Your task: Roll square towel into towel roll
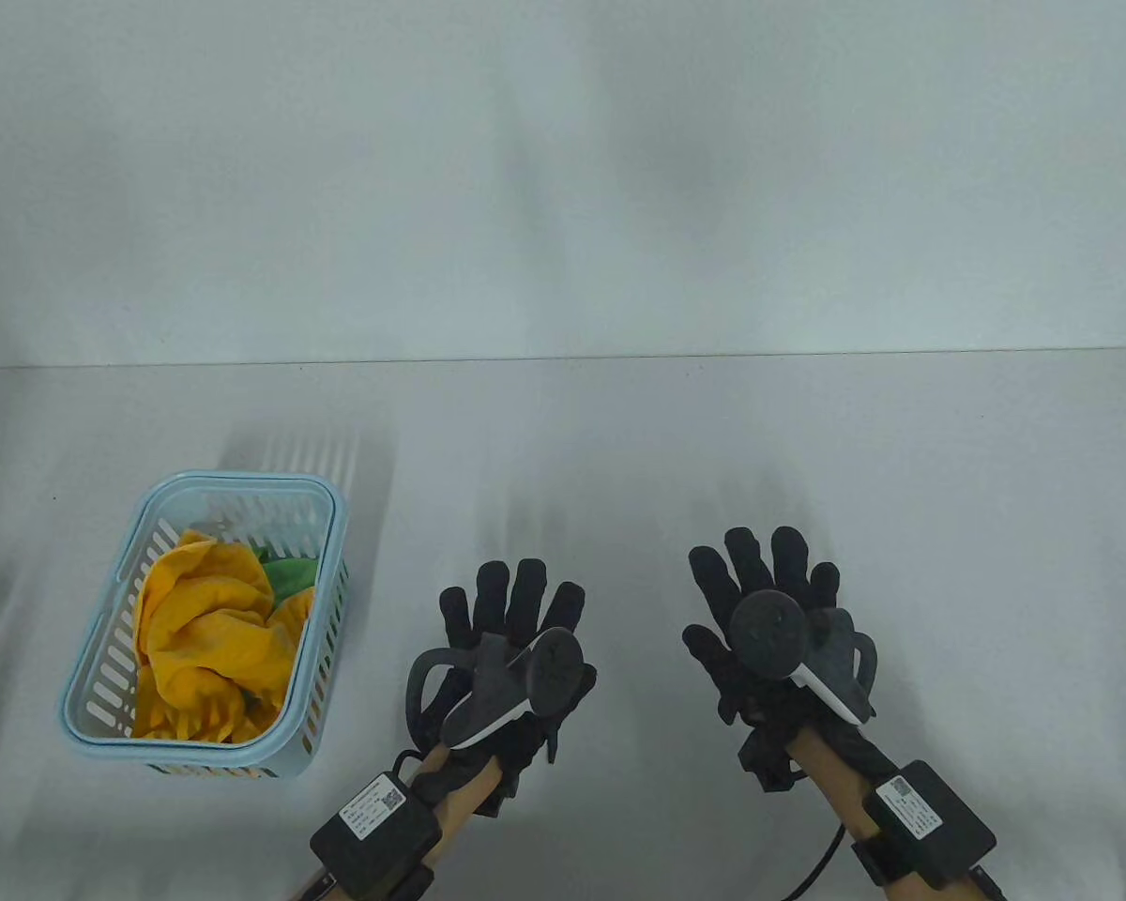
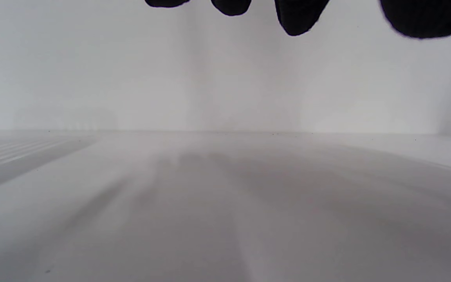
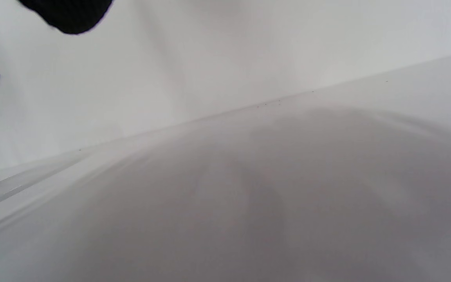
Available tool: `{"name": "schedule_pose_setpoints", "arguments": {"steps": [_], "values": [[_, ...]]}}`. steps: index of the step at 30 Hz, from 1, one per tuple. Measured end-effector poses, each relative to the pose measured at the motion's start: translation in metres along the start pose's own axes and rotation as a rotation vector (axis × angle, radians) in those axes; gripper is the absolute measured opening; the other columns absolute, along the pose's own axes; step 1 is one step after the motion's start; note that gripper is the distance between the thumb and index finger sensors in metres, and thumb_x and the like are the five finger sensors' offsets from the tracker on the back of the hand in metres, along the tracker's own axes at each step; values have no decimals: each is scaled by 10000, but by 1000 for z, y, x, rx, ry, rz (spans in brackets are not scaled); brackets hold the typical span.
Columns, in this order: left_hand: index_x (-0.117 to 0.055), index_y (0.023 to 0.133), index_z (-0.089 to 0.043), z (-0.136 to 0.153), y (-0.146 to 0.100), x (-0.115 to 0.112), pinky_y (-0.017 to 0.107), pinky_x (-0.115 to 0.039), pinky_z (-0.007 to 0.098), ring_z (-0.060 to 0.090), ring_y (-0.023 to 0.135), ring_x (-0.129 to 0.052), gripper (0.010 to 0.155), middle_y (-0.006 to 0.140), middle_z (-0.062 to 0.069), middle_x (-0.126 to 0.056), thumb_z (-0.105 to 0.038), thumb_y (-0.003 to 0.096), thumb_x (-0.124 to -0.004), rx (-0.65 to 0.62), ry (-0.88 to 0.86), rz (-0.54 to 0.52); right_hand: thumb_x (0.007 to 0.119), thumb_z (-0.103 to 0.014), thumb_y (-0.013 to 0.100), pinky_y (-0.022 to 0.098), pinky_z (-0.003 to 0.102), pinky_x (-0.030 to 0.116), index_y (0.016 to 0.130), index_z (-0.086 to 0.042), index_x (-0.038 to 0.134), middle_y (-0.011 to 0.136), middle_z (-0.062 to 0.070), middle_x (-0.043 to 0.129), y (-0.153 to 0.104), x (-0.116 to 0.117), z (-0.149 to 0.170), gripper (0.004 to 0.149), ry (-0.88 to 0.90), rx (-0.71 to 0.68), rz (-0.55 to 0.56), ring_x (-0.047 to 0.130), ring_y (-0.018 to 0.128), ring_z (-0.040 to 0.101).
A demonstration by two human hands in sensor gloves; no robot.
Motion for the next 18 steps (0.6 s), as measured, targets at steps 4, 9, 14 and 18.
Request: {"name": "schedule_pose_setpoints", "arguments": {"steps": [4,9,14,18], "values": [[-377,1096,-373,2,0,1,712,-271,740,477,1110,-257,812,1199,58,-228,-634,380,-657,9,-3,-2,666,-620,353,726,650,87,970,-516,234,1132,-177,111,1,0,5,760,-2,24,-3,-13,1076,294],[-362,1097,-378,4,0,9,705,-296,759,476,1115,-271,841,1202,48,-224,-653,367,-677,27,-29,-22,679,-639,343,729,653,101,976,-509,239,1136,-171,118,1,-3,10,782,15,40,-3,1,1080,299],[-365,1100,-374,8,-6,30,693,-354,784,482,1120,-305,856,1206,50,-239,-666,363,-689,62,-128,-67,672,-630,348,728,653,105,976,-507,245,1136,-169,124,2,-2,10,769,42,26,-14,9,1081,300],[-369,1101,-372,13,-7,52,700,-370,778,483,1120,-318,850,1207,52,-247,-661,367,-687,86,-146,-91,669,-627,351,730,652,114,975,-507,247,1135,-167,127,1,-5,9,763,57,17,-6,21,1082,301]]}}
Point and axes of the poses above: the tracker on the back of each hand, its own z axis roughly to the little-finger side, its own y axis roughly from the wrist to the fingertips, x = y × z, the point moved 3 cm from there along y, roughly from the wrist to the fingertips
